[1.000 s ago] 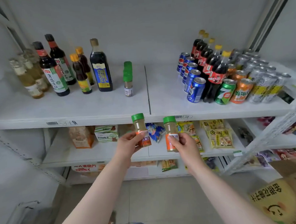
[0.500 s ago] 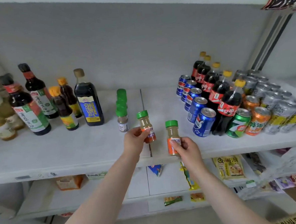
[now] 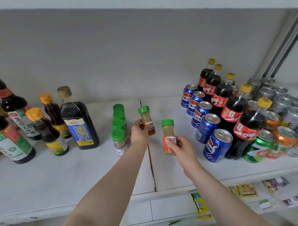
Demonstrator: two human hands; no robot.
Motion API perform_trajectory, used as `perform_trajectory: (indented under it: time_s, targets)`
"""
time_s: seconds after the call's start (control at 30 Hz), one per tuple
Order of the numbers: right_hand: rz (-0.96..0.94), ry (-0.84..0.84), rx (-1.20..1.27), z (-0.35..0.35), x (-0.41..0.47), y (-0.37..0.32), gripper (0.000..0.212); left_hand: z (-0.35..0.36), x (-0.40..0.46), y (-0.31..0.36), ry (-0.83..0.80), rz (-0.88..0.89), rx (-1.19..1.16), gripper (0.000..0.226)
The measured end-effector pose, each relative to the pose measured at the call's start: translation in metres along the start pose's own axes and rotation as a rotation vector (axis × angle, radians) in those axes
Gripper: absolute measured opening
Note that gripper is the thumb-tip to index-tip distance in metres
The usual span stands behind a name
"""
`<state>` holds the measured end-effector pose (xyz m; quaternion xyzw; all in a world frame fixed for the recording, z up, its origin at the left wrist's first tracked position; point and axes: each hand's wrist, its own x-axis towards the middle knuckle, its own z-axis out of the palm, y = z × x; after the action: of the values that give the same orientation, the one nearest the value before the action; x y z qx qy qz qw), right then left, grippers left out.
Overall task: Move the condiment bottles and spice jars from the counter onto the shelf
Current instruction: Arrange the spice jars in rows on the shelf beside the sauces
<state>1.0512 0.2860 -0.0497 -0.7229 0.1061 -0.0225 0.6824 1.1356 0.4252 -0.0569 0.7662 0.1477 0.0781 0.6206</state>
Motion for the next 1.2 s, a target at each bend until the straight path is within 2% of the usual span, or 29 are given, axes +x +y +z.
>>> perform_trajectory:
  time_s: [0.2, 0.33, 0.47, 0.67, 0.93, 1.07, 1.2]
  targets:
    - [0.023, -0.051, 0.011, 0.0, 0.022, 0.002, 0.023, 0.01, 0.025, -0.015, 0.032, 0.043, -0.047, 0.032]
    - [0.028, -0.08, 0.043, -0.004, 0.032, 0.005, 0.019, 0.008, 0.039, -0.026, 0.061, 0.114, 0.038, 0.04]
    - [0.032, -0.108, 0.049, -0.006, 0.039, 0.007, 0.014, 0.004, 0.038, -0.026, 0.022, 0.171, 0.026, 0.044]
    - [0.027, -0.125, 0.01, -0.01, 0.044, 0.008, 0.019, 0.003, 0.042, -0.033, -0.003, 0.193, 0.069, 0.047]
    - [0.03, -0.129, 0.022, -0.006, 0.05, 0.01, 0.014, 0.008, 0.044, -0.041, -0.04, 0.203, 0.073, 0.058]
    - [0.04, -0.12, 0.027, -0.005, 0.052, 0.01, 0.015, 0.016, 0.041, -0.029, 0.06, 0.177, 0.148, 0.063]
    - [0.048, -0.137, 0.024, -0.003, 0.052, 0.01, 0.022, 0.015, 0.048, -0.03, 0.136, 0.137, 0.179, 0.046]
